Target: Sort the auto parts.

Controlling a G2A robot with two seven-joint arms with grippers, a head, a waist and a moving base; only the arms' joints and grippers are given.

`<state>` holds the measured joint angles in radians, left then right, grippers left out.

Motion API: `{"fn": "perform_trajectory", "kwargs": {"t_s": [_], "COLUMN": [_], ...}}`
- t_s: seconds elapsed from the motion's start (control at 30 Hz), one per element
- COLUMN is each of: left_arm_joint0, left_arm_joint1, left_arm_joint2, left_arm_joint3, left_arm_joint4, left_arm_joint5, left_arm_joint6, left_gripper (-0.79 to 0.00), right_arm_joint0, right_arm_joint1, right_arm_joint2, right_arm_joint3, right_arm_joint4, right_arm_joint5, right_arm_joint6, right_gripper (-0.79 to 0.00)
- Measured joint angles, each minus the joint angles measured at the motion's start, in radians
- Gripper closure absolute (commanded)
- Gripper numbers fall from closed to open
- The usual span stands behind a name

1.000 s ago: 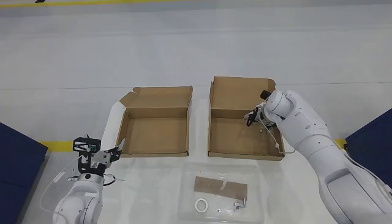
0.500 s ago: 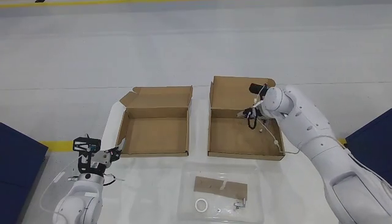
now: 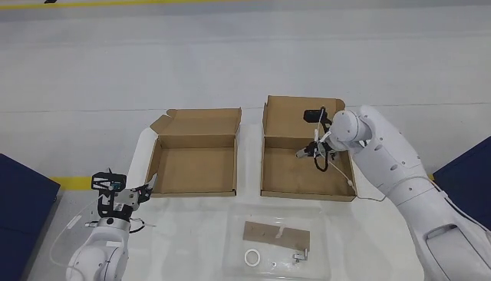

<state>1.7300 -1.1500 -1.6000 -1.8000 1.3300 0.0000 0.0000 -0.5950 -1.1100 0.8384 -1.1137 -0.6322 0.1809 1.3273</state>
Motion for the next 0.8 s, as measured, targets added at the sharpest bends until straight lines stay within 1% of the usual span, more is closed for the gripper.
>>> {"fn": "perform_trajectory", "kwargs": {"t_s": [0.1,0.23,0.3,0.33,0.37,0.67,0.73,0.8], "left_arm_joint0": [0.000,0.000,0.000,0.000,0.000,0.000,0.000,0.000], "left_arm_joint1": [0.000,0.000,0.000,0.000,0.000,0.000,0.000,0.000], "left_arm_joint2": [0.000,0.000,0.000,0.000,0.000,0.000,0.000,0.000], "left_arm_joint3": [0.000,0.000,0.000,0.000,0.000,0.000,0.000,0.000], "left_arm_joint4": [0.000,0.000,0.000,0.000,0.000,0.000,0.000,0.000], "left_arm_joint5": [0.000,0.000,0.000,0.000,0.000,0.000,0.000,0.000], "left_arm_joint6": [0.000,0.000,0.000,0.000,0.000,0.000,0.000,0.000], "left_gripper": [-0.785,-0.785,-0.785,-0.785,-0.785,-0.785,-0.785,-0.785], "right_arm_joint0": [0.009,0.012,0.003,0.004,0.006,0.003,-0.007,0.002], "right_arm_joint1": [0.011,0.035,0.045,0.052,0.056,0.056,0.058,0.064], "right_arm_joint2": [0.013,0.047,0.026,-0.002,-0.014,-0.021,-0.059,-0.116], "right_arm_joint3": [-0.062,-0.161,-0.195,-0.197,-0.193,-0.198,-0.246,-0.292], "right_arm_joint4": [-0.010,0.013,0.016,0.018,0.023,0.021,-0.016,-0.056], "right_arm_joint5": [-0.129,-0.313,-0.387,-0.440,-0.466,-0.463,-0.493,-0.496], "right_arm_joint6": [0.053,0.178,0.210,0.212,0.211,0.202,0.180,0.178], "right_gripper": [-0.785,-0.785,-0.785,-0.785,-0.785,-0.785,-0.785,-0.785]}}
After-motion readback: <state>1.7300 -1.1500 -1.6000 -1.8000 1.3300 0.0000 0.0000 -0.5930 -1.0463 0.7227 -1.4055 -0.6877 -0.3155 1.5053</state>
